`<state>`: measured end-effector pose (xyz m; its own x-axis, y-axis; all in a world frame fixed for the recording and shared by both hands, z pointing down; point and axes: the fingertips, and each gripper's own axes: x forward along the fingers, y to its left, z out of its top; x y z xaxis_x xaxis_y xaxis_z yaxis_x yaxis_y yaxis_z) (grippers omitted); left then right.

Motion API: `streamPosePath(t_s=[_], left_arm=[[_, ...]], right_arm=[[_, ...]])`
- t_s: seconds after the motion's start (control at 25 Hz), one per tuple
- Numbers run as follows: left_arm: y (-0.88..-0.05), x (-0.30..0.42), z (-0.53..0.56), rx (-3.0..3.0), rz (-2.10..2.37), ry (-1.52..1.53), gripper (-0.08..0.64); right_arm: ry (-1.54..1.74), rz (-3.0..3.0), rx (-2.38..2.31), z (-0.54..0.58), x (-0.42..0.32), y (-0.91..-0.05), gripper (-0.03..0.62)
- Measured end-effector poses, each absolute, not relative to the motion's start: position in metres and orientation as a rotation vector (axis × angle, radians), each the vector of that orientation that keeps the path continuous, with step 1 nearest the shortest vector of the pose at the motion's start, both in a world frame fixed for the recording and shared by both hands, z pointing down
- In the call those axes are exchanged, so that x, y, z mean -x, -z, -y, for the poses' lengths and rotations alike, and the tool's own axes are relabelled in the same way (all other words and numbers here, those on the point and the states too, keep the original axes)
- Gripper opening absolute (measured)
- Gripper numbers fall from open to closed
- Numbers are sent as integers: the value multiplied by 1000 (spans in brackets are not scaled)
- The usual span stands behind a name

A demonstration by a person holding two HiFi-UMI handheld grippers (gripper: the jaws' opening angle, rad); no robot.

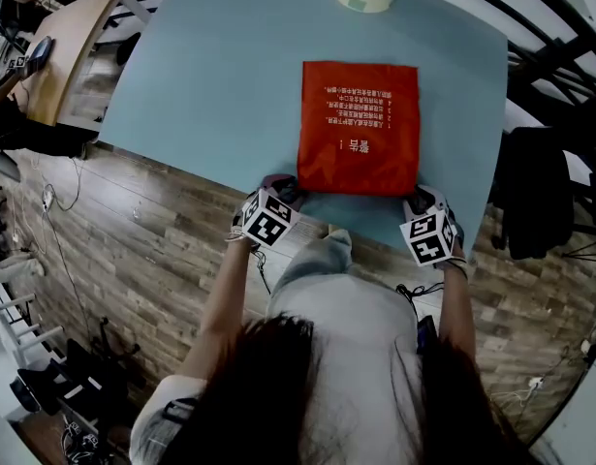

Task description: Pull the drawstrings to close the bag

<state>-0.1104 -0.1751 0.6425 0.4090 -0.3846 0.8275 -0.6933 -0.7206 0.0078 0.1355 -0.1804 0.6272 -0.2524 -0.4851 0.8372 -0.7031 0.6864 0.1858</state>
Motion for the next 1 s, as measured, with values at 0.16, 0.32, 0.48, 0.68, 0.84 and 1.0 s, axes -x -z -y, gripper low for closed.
streamPosePath(t_s=[0.16,0.32,0.48,0.68,0.84,1.0], left_arm=[[-642,110,176,-2318,938,-1189,132],[-642,116,179,-2335,1025,-1245,21],[-642,115,177,-2341,1022,-1246,18],[-640,117,177,-2331,1070,-1225,17],[-637,123,181,-2303,1123,-1184,17],[-636,135,188,-2248,1209,-1137,17]], right_arm=[[-257,1915,-951,184,-137,-627,57],[-263,1920,-962,183,-134,-627,32],[-265,1933,-969,182,-135,-627,29],[-265,1932,-1032,184,-142,-623,29],[-225,1915,-1079,185,-144,-621,28],[-249,1899,-1128,186,-147,-621,28]])
